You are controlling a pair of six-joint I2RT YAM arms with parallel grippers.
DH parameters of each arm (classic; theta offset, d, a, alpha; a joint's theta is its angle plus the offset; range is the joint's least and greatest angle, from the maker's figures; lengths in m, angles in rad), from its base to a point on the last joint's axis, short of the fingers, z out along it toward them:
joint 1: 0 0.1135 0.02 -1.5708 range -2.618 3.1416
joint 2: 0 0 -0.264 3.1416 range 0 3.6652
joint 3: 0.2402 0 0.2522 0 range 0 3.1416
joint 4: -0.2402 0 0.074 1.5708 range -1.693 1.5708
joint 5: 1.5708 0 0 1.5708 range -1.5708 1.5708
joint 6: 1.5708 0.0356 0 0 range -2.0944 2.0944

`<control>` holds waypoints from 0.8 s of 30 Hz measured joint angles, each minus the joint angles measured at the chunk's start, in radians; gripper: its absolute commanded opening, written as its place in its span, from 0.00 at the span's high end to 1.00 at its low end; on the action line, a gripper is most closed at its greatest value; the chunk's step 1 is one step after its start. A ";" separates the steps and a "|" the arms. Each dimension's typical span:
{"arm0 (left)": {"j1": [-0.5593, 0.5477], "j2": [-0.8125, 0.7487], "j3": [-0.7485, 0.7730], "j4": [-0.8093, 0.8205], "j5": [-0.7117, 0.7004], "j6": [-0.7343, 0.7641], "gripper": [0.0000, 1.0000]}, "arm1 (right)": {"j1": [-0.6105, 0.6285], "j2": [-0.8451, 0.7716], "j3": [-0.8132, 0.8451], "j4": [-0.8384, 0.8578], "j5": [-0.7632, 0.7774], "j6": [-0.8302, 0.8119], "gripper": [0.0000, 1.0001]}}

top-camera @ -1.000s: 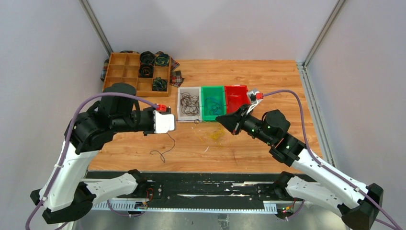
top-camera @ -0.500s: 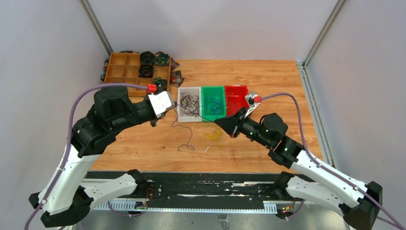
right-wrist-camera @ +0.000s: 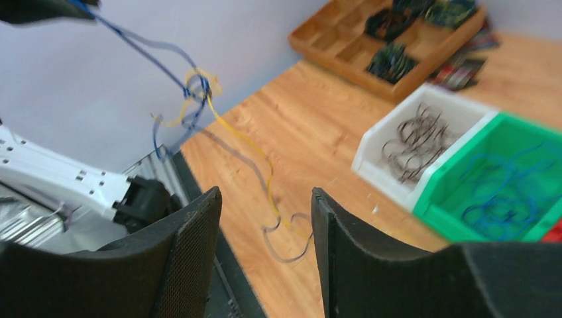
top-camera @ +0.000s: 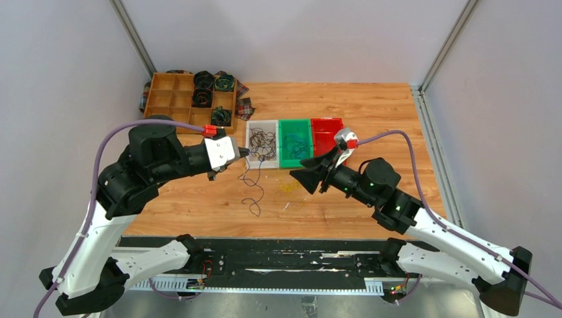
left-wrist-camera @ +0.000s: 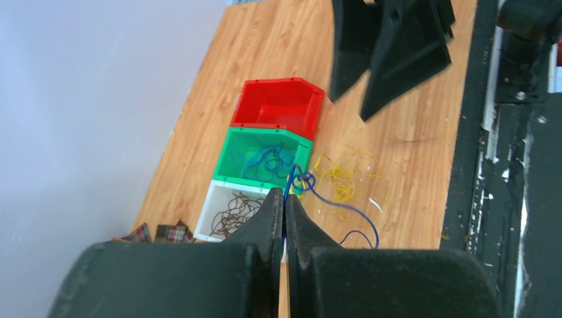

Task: Untangle the cables
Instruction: Untie the cable.

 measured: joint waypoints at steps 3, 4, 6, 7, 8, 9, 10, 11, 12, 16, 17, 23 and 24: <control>0.000 0.000 0.002 -0.024 0.037 0.016 1.00 | 0.000 -0.012 0.032 0.019 0.020 -0.063 0.45; 0.000 0.000 0.004 -0.031 0.048 0.020 1.00 | 0.000 0.003 0.049 0.032 0.006 -0.080 0.44; 0.000 0.000 0.011 -0.043 0.065 0.023 0.99 | 0.000 0.042 0.086 0.055 -0.035 -0.108 0.44; 0.000 0.000 0.014 -0.047 0.070 0.024 0.99 | 0.003 0.069 0.109 0.064 -0.060 -0.122 0.44; 0.000 0.001 0.020 -0.050 0.076 0.024 1.00 | 0.009 0.097 0.130 0.074 -0.082 -0.135 0.44; 0.000 0.001 0.024 -0.051 0.082 0.026 1.00 | 0.017 0.127 0.146 0.081 -0.102 -0.149 0.44; 0.000 0.001 0.029 -0.054 0.087 0.026 1.00 | 0.024 0.150 0.154 0.084 -0.114 -0.160 0.44; 0.000 0.002 0.034 -0.057 0.092 0.027 0.99 | 0.033 0.172 0.163 0.084 -0.127 -0.175 0.44; 0.000 0.002 0.039 -0.059 0.096 0.027 1.00 | 0.040 0.188 0.167 0.084 -0.138 -0.184 0.44; 0.000 0.002 0.051 -0.070 0.108 0.027 1.00 | 0.084 0.241 0.207 0.084 -0.175 -0.249 0.46; 0.000 0.002 0.052 -0.072 0.109 0.026 1.00 | 0.095 0.249 0.218 0.084 -0.177 -0.262 0.48; 0.000 0.002 0.053 -0.080 0.118 0.025 0.99 | 0.118 0.270 0.247 0.113 -0.168 -0.316 0.71; 0.000 0.002 0.055 -0.081 0.119 0.023 1.00 | 0.118 0.274 0.247 0.116 -0.166 -0.320 0.74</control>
